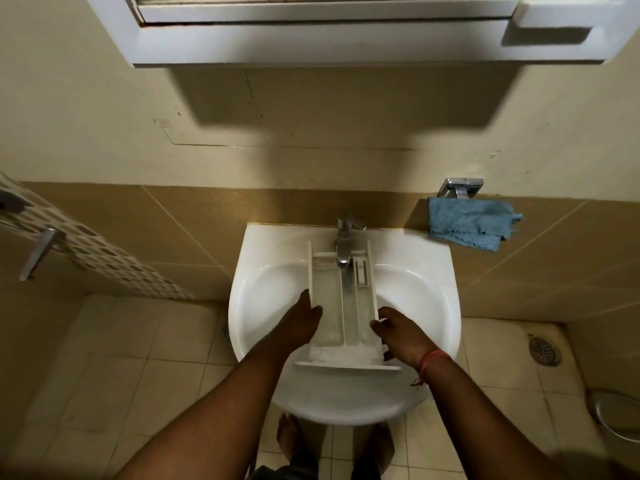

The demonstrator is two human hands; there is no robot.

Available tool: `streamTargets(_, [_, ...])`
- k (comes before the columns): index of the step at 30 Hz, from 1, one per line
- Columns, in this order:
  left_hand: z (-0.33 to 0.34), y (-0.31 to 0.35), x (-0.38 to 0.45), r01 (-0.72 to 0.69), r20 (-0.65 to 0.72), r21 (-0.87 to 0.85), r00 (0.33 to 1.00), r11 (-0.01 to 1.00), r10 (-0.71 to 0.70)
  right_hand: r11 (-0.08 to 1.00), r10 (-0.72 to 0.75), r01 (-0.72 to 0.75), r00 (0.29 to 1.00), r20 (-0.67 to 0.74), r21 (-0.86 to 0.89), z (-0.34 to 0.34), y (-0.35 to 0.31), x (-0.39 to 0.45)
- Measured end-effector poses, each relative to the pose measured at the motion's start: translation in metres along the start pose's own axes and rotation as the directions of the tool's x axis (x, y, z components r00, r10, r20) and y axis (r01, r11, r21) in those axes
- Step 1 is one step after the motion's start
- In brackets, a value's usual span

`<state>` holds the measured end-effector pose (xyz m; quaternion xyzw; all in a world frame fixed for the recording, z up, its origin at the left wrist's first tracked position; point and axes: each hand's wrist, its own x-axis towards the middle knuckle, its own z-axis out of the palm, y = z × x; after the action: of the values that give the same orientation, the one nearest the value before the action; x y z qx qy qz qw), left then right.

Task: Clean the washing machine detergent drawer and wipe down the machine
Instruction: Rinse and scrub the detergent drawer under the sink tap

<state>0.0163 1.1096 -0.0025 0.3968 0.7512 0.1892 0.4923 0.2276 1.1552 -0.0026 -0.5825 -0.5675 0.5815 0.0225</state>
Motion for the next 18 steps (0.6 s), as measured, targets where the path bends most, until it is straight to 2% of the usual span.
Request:
streamTargets(6, [-0.001,0.007,-0.006,0.007,0.038,0.036,0.999,0.999,-0.009,0.996,-0.023,0.020,0.999,-0.029,-0.090,-0.001,-0.006,-0.016])
streamTargets(10, [-0.005,0.008,-0.012,0.075,0.138,0.020,0.987,0.997,-0.077,0.986,-0.012,0.000,0.997,-0.071,-0.169,0.000,-0.006,-0.026])
streamTargets(15, [-0.014,0.010,-0.014,0.230,0.261,-0.227,0.950,0.946,-0.169,0.989,0.018,-0.030,0.996,-0.084,-0.143,-0.002,-0.005,-0.040])
streamTargets(18, [-0.026,0.010,-0.013,0.308,0.303,-0.298,0.928,0.904,-0.217,0.991,0.014,-0.026,0.996,-0.093,-0.131,-0.003,-0.006,-0.045])
